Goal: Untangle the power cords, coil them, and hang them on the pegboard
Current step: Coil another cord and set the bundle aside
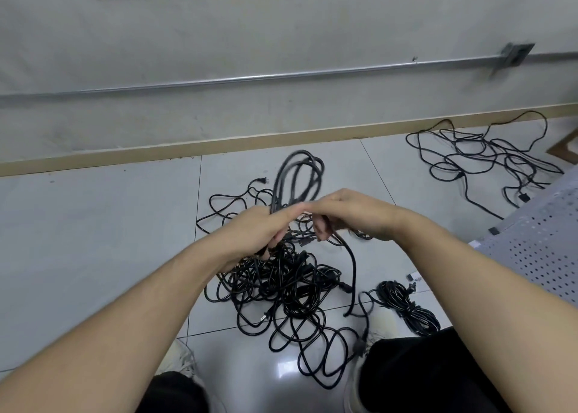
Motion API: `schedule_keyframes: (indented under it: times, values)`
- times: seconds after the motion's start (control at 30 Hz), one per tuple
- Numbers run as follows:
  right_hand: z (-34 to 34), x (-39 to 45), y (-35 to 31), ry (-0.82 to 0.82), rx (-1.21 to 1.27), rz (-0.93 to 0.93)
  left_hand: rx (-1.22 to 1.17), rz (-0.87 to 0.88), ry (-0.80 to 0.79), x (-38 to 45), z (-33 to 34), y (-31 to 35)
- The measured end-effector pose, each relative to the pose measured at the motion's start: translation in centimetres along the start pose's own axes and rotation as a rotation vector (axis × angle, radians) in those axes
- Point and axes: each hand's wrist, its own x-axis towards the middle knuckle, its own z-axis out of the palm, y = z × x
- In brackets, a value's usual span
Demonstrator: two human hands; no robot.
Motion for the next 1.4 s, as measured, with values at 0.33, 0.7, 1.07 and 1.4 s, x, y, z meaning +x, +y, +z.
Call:
schedule_keyframes:
  times: [0.33, 0.7, 1.07, 1.4]
  values:
    - [-1.5, -0.2, 0.0, 0.371, 0.314, -0.185, -0.197, -0.046, 0.15, -0.1, -1.9, -0.2]
    - [1.4, 1.4, -2.4, 0.52, 0.75, -0.176, -0.145, 0.032, -0.071, -0.4, 0.3, 0.8]
    - [2.3, 1.5, -2.9, 0.505, 0.627, -0.159, -0.232, 0.008, -0.057, -0.9, 0.0, 0.9]
    - [-0.4, 0.6, -1.8, 0.607, -0.321, 0.002, 0.005, -0.067, 0.008, -0.6, -0.6, 0.1]
